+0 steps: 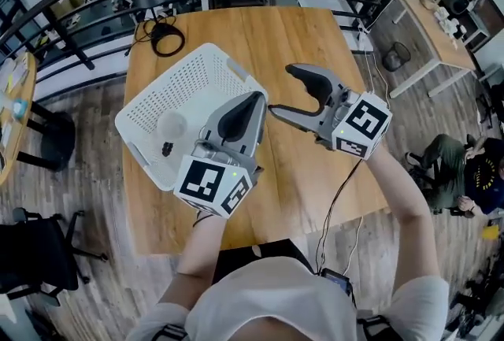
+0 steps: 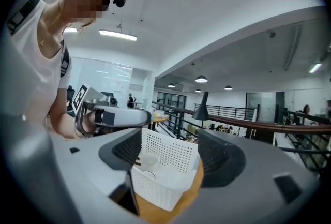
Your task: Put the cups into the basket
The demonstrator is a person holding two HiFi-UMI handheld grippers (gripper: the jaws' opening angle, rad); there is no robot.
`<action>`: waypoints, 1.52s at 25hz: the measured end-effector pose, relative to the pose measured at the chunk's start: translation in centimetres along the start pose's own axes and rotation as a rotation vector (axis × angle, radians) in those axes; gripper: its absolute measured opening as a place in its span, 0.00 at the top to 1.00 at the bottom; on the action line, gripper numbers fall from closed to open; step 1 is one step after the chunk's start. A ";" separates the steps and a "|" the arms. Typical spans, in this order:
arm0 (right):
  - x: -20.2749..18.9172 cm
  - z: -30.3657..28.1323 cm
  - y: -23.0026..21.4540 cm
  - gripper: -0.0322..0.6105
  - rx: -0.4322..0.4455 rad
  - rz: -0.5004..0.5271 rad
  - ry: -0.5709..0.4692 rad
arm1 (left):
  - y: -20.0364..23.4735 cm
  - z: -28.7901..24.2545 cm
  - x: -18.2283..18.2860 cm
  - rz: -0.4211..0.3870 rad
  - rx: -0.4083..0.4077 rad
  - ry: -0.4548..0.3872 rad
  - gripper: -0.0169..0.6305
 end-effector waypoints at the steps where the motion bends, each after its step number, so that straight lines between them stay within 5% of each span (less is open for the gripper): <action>1: 0.0 1.1 -0.1 0.42 -0.036 -0.024 -0.019 | -0.7 -0.3 -0.4 0.003 -0.016 0.010 0.96; 8: -1.3 7.5 -0.2 0.50 -0.313 -0.102 -0.095 | -4.8 -2.1 -4.0 0.004 -0.112 0.074 0.96; 16: -3.6 13.3 0.9 0.88 -0.601 -0.186 -0.171 | -8.7 -2.6 -6.8 0.036 -0.192 0.111 0.96; 25: -6.0 15.5 3.8 0.92 -0.854 -0.139 -0.092 | -10.5 -1.6 -9.1 0.016 -0.225 0.156 0.96; 31: -7.3 15.9 5.3 0.93 -0.935 -0.154 -0.071 | -10.0 -0.7 -10.5 0.017 -0.205 0.190 0.96; 38: -7.8 15.7 5.2 0.93 -0.924 -0.179 -0.060 | -10.1 -0.8 -10.5 0.012 -0.200 0.186 0.96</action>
Point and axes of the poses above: the fingertips, and each gripper's own axes: z backward along the fingers, y to its left, x out of its top, the point moved 2 cm from there along z, backward along the fingers, and after that the axes turned 4 degrees about x, right-handed, at the moved point
